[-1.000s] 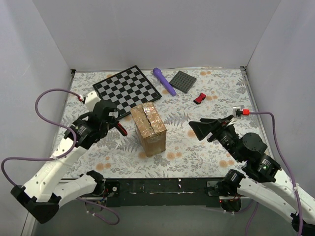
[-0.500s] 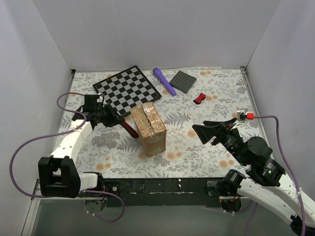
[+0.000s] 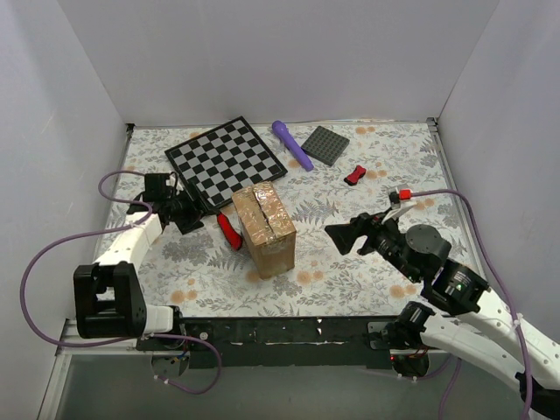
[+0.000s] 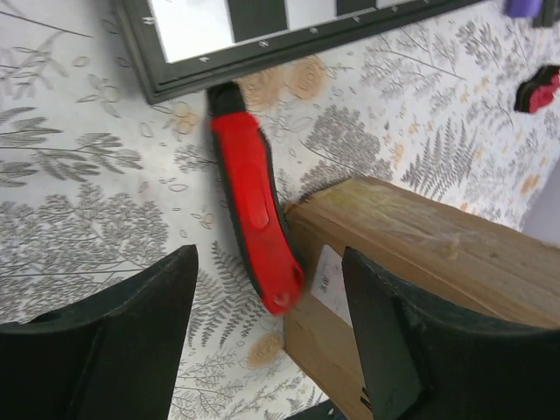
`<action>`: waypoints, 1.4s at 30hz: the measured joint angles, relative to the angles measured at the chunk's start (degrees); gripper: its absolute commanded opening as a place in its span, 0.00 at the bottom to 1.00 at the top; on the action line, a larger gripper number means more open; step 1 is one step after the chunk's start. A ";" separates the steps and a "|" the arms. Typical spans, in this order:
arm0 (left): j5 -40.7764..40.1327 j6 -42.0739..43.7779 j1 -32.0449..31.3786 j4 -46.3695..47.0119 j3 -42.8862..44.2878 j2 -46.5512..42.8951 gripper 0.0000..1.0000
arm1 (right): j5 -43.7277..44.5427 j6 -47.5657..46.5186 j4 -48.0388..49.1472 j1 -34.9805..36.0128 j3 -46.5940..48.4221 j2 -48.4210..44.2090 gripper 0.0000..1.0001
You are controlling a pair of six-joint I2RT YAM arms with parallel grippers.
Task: Unpack the express box
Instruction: Place the knife at the center of the board, then open the express box at the center of the board.
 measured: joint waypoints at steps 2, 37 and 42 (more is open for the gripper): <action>-2.03 -0.09 0.48 -0.94 0.09 -0.35 0.69 | -0.04 -1.09 -1.14 0.00 2.12 2.97 0.96; -32.33 -15.23 -30.34 -6.29 5.18 -19.87 0.71 | 7.96 -20.33 -18.73 10.12 41.35 53.42 0.95; -32.11 -14.78 -30.34 -6.19 5.73 -19.02 0.70 | 10.21 -21.81 -21.55 12.24 46.93 55.89 0.94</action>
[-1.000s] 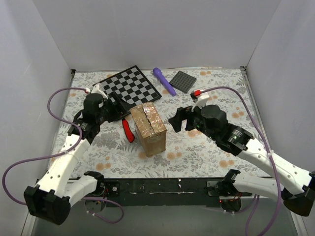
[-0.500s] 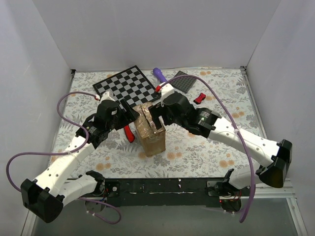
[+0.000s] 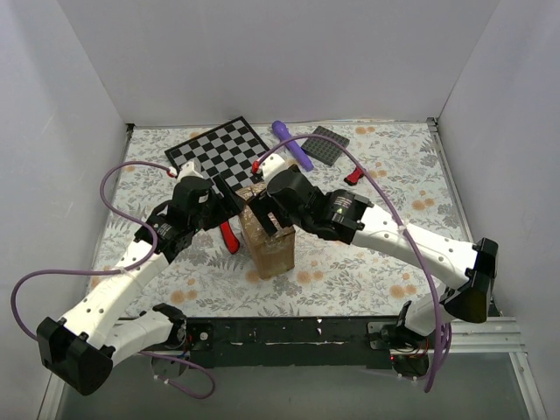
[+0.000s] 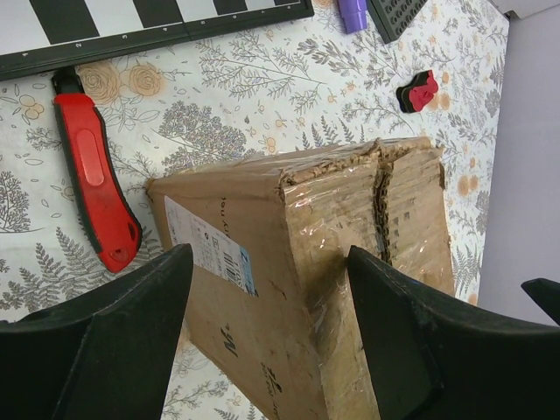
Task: Unpack the express box
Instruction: Open the express box at the center of the board.
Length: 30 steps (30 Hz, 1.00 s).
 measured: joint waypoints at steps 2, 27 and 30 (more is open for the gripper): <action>0.13 0.00 0.00 0.11 0.00 0.04 0.70 | 0.44 -0.59 -0.26 0.52 0.68 0.72 0.94; 2.99 -1.16 0.00 6.21 -4.31 -1.29 0.70 | 4.79 -1.79 -10.62 1.29 10.93 10.64 0.29; 3.43 -1.20 0.00 7.04 -4.55 -1.07 0.70 | 4.79 -1.73 -11.17 1.29 11.21 10.40 0.20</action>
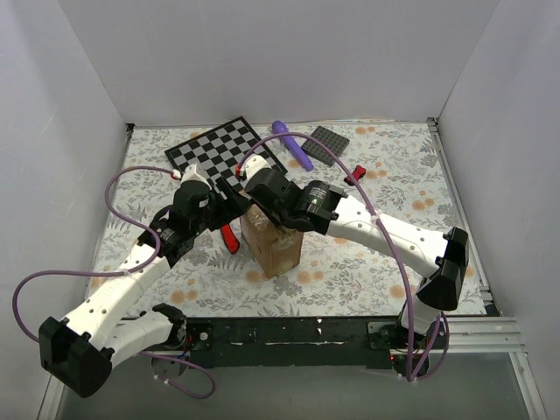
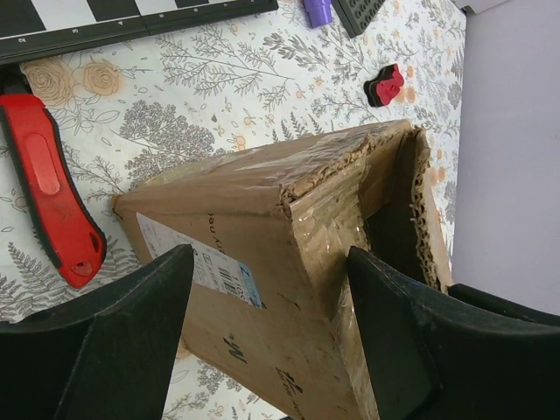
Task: Unpack the express box
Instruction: Open the express box at the center of the board.
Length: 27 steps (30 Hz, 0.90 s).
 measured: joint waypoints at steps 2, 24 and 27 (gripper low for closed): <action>0.20 -0.02 -0.02 0.57 -0.02 0.39 0.69 | 0.11 0.13 -0.68 -0.02 0.61 -0.11 0.12; 0.96 -1.01 -0.39 4.02 -1.86 0.02 0.84 | -8.61 7.89 7.30 -7.58 -12.79 -16.44 0.01; 0.13 -1.07 -0.44 3.61 -0.87 -0.09 0.93 | -16.94 11.76 12.24 -13.60 -22.38 -25.35 0.01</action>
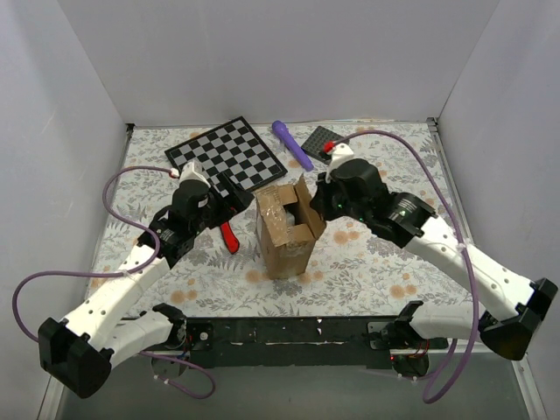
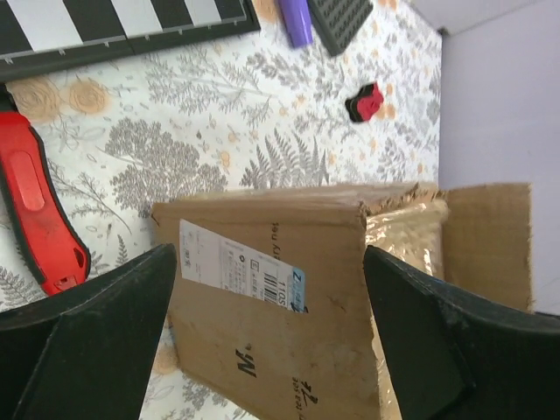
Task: Unpack the express box
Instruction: Open the express box at the center of the board.
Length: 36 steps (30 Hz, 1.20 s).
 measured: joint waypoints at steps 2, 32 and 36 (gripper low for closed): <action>-1.51 0.09 0.11 -0.46 1.14 -0.17 0.97 | -3.63 1.97 2.67 -3.23 -4.61 -4.11 0.01; -17.42 12.28 -26.32 -34.95 44.94 31.91 0.98 | -10.34 12.76 17.75 -8.57 -21.84 -17.55 0.01; -23.19 11.76 -26.86 -40.54 47.65 31.63 0.98 | -9.88 12.00 17.31 -8.61 -21.68 -17.62 0.01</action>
